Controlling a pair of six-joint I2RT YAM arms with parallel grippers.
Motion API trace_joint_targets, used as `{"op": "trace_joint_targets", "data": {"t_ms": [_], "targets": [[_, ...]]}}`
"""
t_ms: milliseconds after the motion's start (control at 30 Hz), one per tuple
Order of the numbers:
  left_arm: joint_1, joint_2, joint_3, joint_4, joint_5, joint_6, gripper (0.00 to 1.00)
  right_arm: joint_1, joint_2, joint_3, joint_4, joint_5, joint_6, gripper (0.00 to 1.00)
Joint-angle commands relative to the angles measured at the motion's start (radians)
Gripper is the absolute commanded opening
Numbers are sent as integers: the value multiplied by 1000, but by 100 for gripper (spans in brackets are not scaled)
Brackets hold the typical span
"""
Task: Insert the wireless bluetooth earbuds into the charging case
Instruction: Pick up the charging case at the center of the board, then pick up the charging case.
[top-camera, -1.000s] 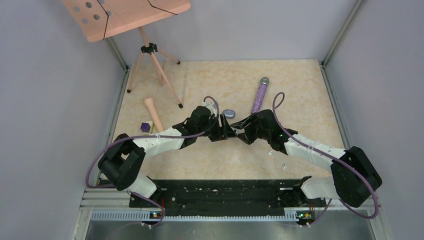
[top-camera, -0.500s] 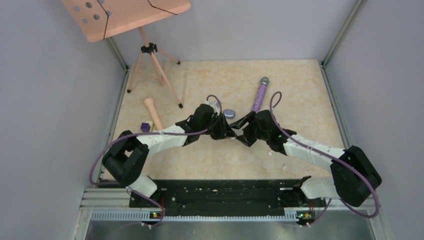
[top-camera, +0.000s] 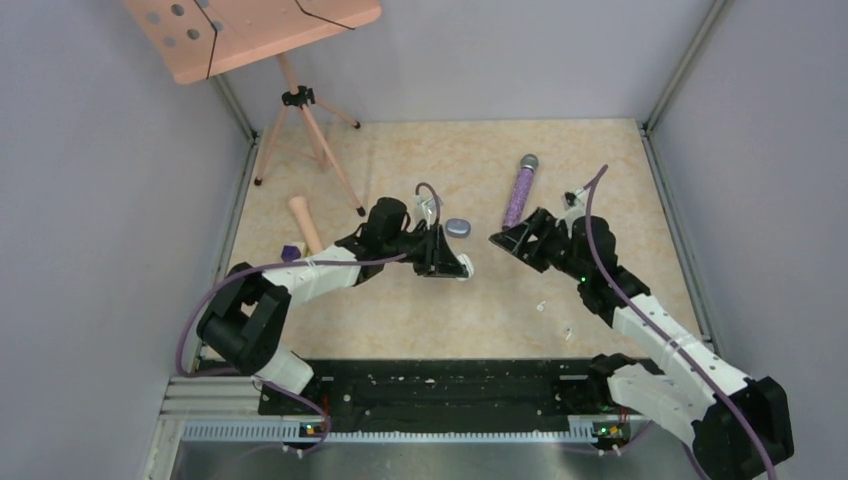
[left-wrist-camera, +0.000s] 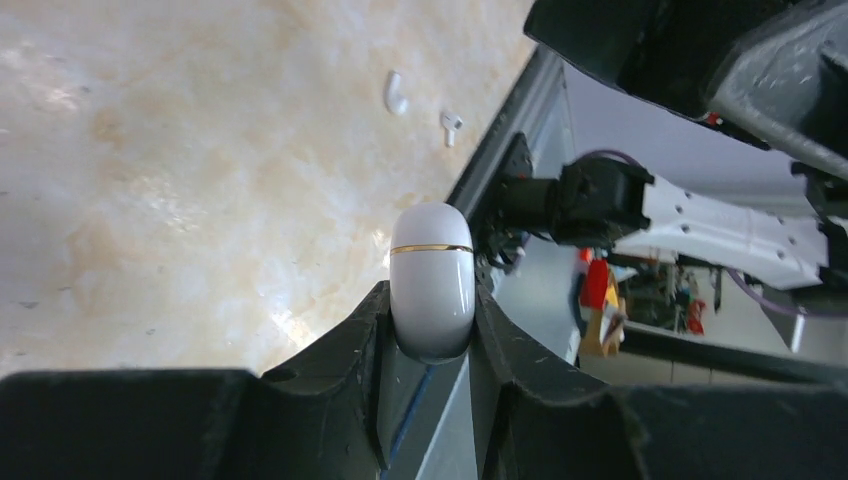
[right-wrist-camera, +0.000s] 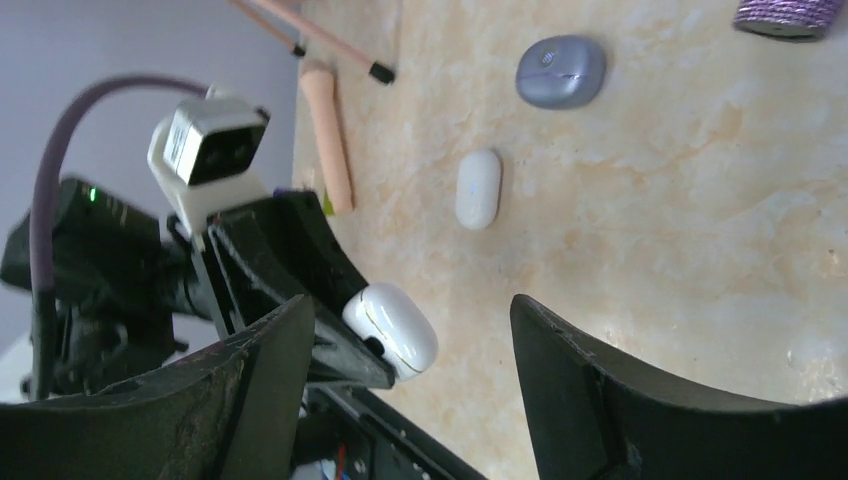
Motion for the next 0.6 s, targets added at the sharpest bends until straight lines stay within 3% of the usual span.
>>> {"op": "trace_joint_targets", "data": {"t_ms": [0, 167, 567], "targets": [[9, -21, 44, 75, 230, 73, 0, -8, -60, -23, 28, -232, -228, 70], [9, -31, 82, -1, 268, 138, 0, -2, -42, -35, 114, -375, -238, 70], [9, -48, 98, -10, 289, 131, 0, 65, 66, 10, 68, -344, -293, 67]]}}
